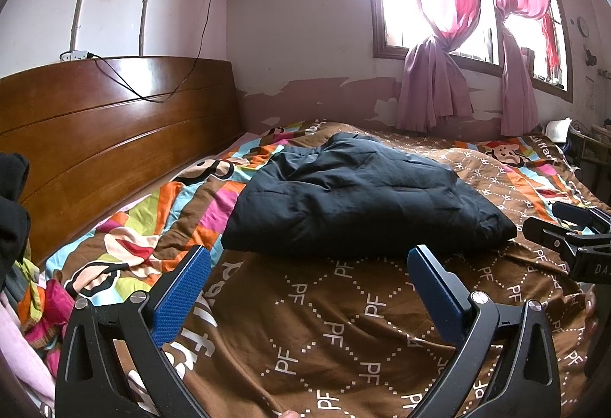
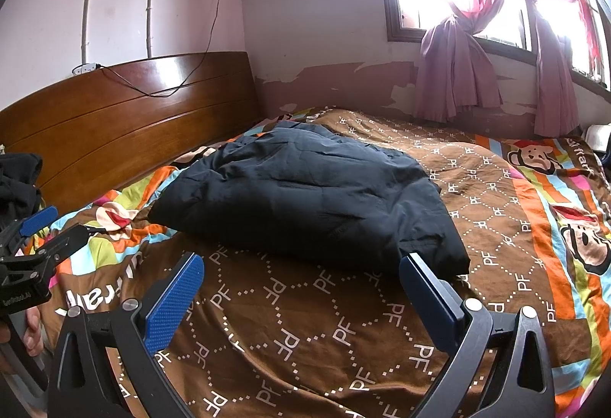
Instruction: Fold large clothes
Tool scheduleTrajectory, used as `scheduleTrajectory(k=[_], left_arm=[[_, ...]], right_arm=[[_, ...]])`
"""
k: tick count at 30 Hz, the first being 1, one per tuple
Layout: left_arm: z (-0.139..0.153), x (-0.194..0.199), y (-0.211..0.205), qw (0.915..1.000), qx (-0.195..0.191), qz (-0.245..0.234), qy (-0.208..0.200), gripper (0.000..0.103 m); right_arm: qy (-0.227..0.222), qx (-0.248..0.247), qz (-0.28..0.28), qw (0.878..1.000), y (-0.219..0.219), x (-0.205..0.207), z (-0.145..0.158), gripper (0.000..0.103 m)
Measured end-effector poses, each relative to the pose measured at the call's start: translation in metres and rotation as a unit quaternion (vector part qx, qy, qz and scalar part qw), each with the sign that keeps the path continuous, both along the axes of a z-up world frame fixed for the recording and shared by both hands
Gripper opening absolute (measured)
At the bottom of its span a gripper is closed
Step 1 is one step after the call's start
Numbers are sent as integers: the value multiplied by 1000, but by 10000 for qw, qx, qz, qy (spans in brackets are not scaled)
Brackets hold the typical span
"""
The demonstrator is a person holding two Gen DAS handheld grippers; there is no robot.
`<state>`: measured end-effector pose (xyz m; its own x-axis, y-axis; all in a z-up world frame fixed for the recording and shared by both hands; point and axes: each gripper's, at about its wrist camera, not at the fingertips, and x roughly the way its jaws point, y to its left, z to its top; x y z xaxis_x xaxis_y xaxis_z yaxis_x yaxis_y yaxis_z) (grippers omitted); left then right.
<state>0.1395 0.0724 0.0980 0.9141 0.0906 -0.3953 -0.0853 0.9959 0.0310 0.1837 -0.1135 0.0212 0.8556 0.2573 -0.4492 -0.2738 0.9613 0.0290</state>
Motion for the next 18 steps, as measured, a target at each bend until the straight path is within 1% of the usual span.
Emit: scheduleTrajectory(k=[8, 15, 18], left_arm=[[-3, 2, 2, 10000, -10, -28, 28, 101], [-3, 2, 6, 9998, -185, -62, 77, 101], [-5, 4, 4, 9998, -35, 135, 127, 101]], right_arm=[[12, 6, -4, 10000, 0, 0, 0, 103], [-2, -3, -7, 10000, 1, 0, 0, 103], [1, -6, -28, 10000, 0, 1, -1, 103]])
